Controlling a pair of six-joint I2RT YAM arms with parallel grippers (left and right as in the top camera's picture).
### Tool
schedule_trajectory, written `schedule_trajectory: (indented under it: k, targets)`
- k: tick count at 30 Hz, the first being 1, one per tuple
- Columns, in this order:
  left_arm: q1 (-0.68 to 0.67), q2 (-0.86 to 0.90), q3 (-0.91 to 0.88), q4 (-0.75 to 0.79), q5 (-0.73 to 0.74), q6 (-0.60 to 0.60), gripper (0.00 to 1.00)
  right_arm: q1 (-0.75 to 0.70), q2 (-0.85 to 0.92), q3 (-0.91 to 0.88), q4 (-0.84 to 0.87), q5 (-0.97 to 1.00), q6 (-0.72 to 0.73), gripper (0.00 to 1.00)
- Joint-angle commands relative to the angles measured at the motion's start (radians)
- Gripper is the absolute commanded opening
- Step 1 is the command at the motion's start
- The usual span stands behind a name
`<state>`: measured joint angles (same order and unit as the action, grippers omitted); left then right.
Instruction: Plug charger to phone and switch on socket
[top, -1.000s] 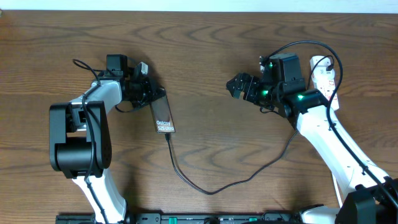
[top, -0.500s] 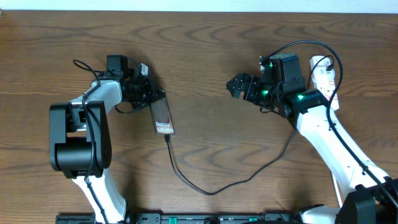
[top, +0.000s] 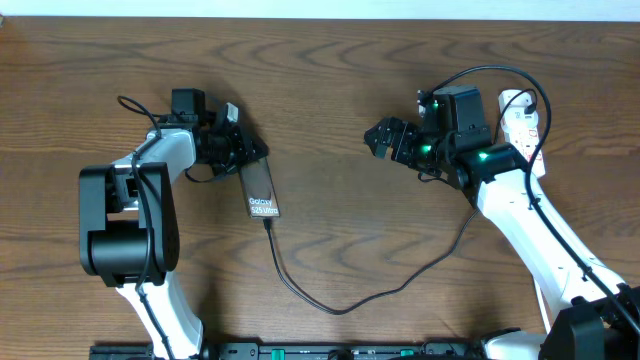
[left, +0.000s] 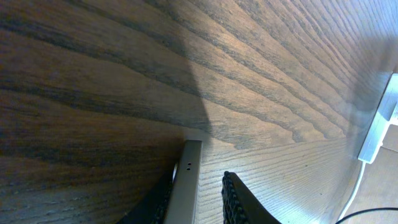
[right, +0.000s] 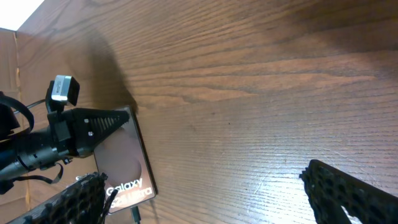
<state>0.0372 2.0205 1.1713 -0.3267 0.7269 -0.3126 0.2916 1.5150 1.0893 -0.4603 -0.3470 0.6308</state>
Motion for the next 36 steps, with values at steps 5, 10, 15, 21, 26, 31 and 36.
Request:
schedule_trajectory:
  k: [5,10,15,21,26,31,36]
  targets:
    - [-0.001,0.003,0.011,-0.031,-0.021,0.013,0.41,-0.002,-0.017,0.008,-0.004,0.005,-0.019,0.99]
    - [-0.001,0.003,0.011,-0.059,-0.055,0.013,0.54,-0.002,-0.017,0.008,-0.004,0.005,-0.019,0.99]
    - [-0.001,0.003,0.011,-0.070,-0.066,0.013,0.69,-0.002,-0.017,0.008,-0.004,0.005,-0.019,0.99]
    - [-0.001,0.003,0.011,-0.097,-0.121,0.013,0.85,-0.002,-0.017,0.008,-0.004,0.005,-0.019,0.99]
    - [-0.001,0.003,0.011,-0.141,-0.193,0.013,0.89,-0.002,-0.017,0.008,-0.004,0.005,-0.019,0.99]
    - [-0.001,0.003,0.011,-0.166,-0.224,0.013,0.90,-0.002,-0.017,0.008,-0.004,0.005,-0.019,0.99]
    - [-0.001,0.003,0.011,-0.167,-0.224,0.013,0.90,-0.002,-0.017,0.008,-0.004,0.005,-0.019,0.99]
